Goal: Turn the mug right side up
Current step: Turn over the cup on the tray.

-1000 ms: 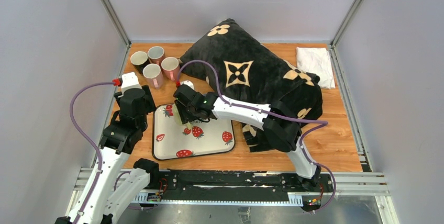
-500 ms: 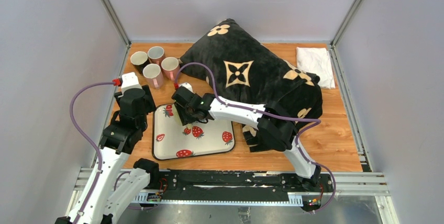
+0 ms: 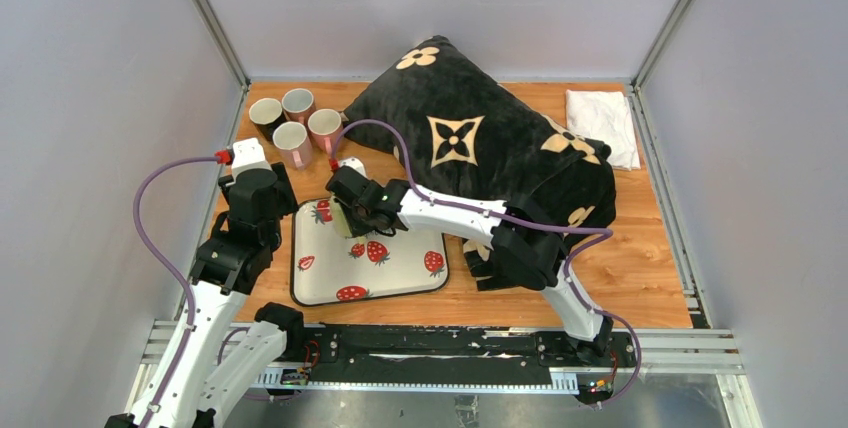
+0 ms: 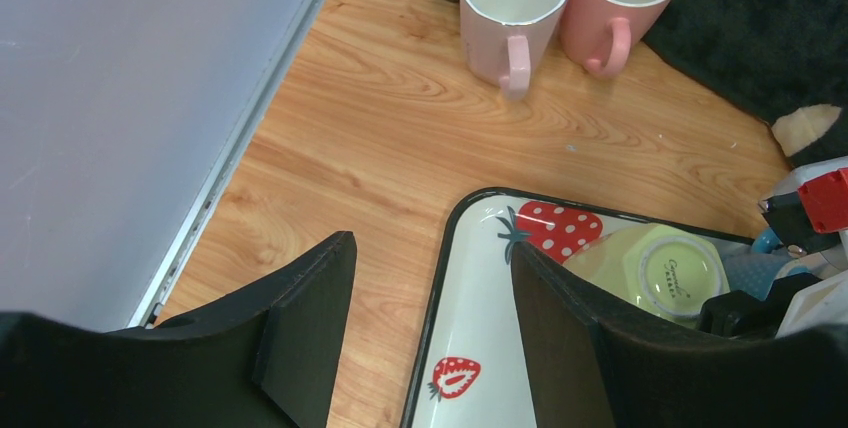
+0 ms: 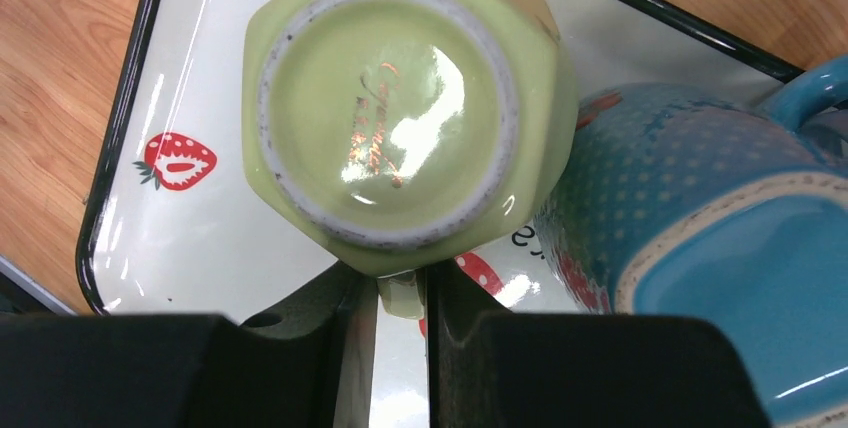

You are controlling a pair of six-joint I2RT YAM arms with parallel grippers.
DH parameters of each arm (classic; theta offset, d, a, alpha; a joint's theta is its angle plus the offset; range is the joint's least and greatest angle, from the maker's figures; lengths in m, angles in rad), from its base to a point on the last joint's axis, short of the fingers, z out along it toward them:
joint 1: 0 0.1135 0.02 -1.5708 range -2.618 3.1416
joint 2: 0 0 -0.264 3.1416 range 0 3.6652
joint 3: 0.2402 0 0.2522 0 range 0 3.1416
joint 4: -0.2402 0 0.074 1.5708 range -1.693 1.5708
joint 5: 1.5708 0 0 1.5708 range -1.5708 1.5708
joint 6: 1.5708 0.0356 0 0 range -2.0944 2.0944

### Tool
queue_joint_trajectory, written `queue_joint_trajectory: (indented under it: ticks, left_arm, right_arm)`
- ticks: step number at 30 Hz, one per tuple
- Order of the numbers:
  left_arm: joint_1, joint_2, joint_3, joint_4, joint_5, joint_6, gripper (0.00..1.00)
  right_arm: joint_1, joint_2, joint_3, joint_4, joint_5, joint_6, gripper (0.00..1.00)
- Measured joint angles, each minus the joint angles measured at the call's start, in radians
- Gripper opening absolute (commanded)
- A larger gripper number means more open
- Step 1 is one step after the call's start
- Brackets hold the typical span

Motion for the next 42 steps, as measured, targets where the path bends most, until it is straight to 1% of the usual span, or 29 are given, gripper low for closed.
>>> queue_joint_trajectory:
  ticks: [13,23,31,42]
  left_arm:
    - [0.0,-0.002,0.0,0.0,0.001,0.0,0.65]
    - [0.0,-0.002,0.0,0.0,0.001,0.0,0.65]
    - [0.0,-0.002,0.0,0.0,0.002,0.0,0.66]
    - [0.0,-0.002,0.0,0.0,0.002,0.0,0.67]
  right_arm:
    - [0.005,-0.002,-0.001,0.001,-0.003,-0.035,0.0]
    - [0.007,-0.039,-0.053,0.005,-0.056,-0.138,0.0]
    - [0.011,-0.13,-0.193,0.068,-0.135,-0.186,0.0]
    - [0.011,-0.223,-0.329,0.166,-0.21,-0.194,0.0]
